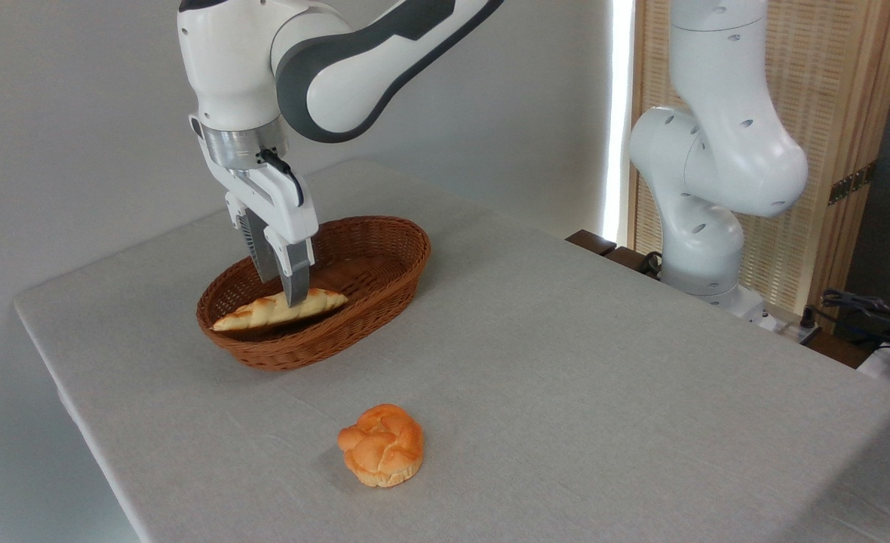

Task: Put bread into the basket
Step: 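Open the gripper and raise it away from the roll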

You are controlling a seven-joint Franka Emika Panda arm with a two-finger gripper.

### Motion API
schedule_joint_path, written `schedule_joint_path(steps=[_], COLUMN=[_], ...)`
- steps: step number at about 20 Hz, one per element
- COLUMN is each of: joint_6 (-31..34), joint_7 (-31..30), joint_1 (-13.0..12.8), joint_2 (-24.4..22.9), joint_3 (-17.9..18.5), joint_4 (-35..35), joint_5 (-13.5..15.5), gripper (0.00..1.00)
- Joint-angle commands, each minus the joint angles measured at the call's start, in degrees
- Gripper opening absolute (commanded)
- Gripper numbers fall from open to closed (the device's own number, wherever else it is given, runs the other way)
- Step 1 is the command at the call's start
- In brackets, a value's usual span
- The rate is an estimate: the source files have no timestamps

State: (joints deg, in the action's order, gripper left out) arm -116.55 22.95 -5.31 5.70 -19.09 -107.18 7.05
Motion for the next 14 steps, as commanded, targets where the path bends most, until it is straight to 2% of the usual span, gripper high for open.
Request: schedule_joint_path(steps=[1,2,6,8,11,13,14], joint_6=[0.09,0.18,1.49,3.68,9.82,15.10,16.95], joint_7=[0.78,0.95,3.23,6.73,15.96,16.59,16.86], joint_1=[0.03,0.12,0.39,0.47,0.39,0.47,0.47], joint_2=[-1.30,-2.53,-6.92,-9.29,-11.15,-10.81,-10.54], joint_3=[0.72,1.33,5.72,9.49,14.94,18.46,19.61], joint_4=[0.83,1.01,1.36,1.36,3.54,7.32,8.82], joint_5=[-1.25,-1.77,-6.86,-6.96,-6.26,-5.65,-3.81], gripper=[1.00,1.00,1.00,1.00,1.00,1.00,1.00])
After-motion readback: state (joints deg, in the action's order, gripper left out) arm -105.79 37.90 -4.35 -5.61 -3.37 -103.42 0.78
